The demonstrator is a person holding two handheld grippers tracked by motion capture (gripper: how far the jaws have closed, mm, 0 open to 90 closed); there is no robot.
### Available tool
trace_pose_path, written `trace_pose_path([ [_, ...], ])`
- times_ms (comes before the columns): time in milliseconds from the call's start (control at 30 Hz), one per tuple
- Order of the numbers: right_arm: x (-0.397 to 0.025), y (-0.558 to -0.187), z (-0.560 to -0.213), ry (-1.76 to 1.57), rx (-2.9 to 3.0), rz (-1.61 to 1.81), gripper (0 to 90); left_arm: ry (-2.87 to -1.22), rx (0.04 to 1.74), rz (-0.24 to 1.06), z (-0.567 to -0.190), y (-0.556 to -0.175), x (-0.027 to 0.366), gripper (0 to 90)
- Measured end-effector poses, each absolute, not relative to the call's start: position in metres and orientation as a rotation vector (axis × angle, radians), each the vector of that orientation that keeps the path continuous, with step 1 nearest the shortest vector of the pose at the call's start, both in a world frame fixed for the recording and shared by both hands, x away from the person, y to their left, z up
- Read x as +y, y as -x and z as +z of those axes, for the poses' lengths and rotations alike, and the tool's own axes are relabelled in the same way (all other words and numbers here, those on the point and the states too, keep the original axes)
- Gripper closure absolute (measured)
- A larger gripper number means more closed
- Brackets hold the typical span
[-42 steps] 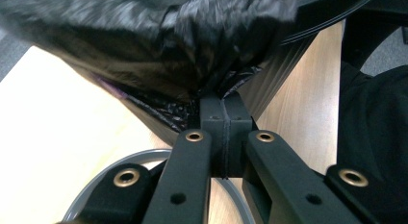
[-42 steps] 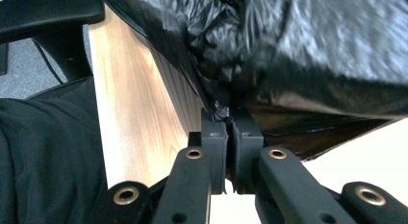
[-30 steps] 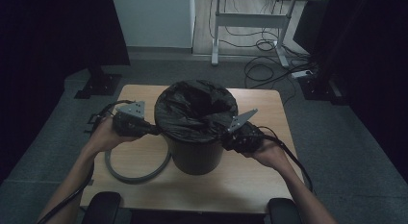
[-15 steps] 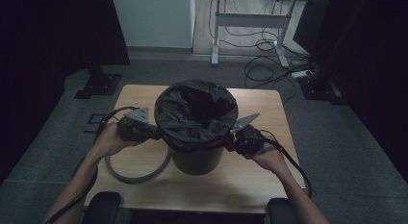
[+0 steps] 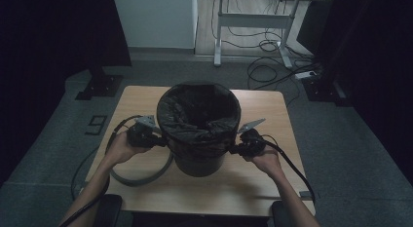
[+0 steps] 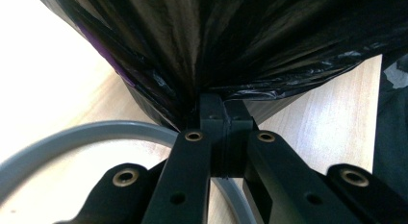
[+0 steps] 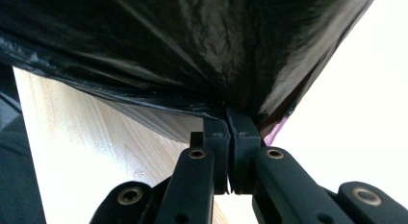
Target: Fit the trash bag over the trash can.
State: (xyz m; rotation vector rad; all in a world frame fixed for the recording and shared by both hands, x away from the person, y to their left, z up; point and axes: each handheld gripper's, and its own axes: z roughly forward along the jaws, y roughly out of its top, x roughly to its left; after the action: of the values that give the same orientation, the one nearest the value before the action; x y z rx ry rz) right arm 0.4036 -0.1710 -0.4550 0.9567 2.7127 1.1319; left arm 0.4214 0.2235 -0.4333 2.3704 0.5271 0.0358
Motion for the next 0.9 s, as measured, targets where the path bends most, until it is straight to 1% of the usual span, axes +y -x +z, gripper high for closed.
trace_pose_path([
  [67, -0.17, -0.406, -0.463, -0.976, 2.728, 1.11, 87.5, -2.378, 0.542, 0.034, -0.44, -0.421, 0.222, 88.2],
  [100, -0.169, -0.407, -0.466, -0.975, 2.734, 1.101, 87.2, -2.368, 0.548, 0.03, -0.441, -0.421, 0.223, 86.4],
  [167, -0.17, -0.407, -0.466, -0.98, 2.746, 1.105, 83.1, -2.347, 0.553, 0.028, -0.438, -0.418, 0.227, 74.9],
  [200, -0.171, -0.406, -0.464, -0.98, 2.752, 1.107, 79.4, -2.346, 0.549, 0.041, -0.435, -0.417, 0.229, 68.1],
  [233, -0.173, -0.406, -0.462, -0.975, 2.756, 1.112, 75.9, -2.343, 0.546, 0.051, -0.432, -0.415, 0.231, 63.3],
  [300, -0.177, -0.404, -0.457, -0.968, 2.771, 1.126, 63.3, -2.327, 0.544, 0.079, -0.424, -0.41, 0.236, 50.0],
  [367, -0.181, -0.401, -0.45, -0.943, 2.774, 1.13, 52.8, -2.312, 0.534, 0.089, -0.416, -0.406, 0.241, 44.0],
  [400, -0.183, -0.399, -0.447, -0.925, 2.77, 1.137, 47.6, -2.304, 0.531, 0.099, -0.413, -0.405, 0.244, 39.6],
  [500, -0.187, -0.394, -0.44, -0.887, 2.778, 1.151, 36.6, -2.263, 0.535, 0.121, -0.407, -0.4, 0.251, 30.4],
  [700, -0.198, -0.383, -0.424, -0.823, 2.746, 1.169, 27.2, -2.206, 0.604, 0.169, -0.411, -0.397, 0.265, 22.8],
  [833, -0.202, -0.381, -0.414, -0.811, 2.709, 1.207, 24.2, -2.194, 0.667, 0.191, -0.425, -0.396, 0.271, 19.4],
  [900, -0.202, -0.381, -0.408, -0.807, 2.701, 1.223, 24.0, -2.193, 0.697, 0.215, -0.432, -0.395, 0.273, 16.4],
])
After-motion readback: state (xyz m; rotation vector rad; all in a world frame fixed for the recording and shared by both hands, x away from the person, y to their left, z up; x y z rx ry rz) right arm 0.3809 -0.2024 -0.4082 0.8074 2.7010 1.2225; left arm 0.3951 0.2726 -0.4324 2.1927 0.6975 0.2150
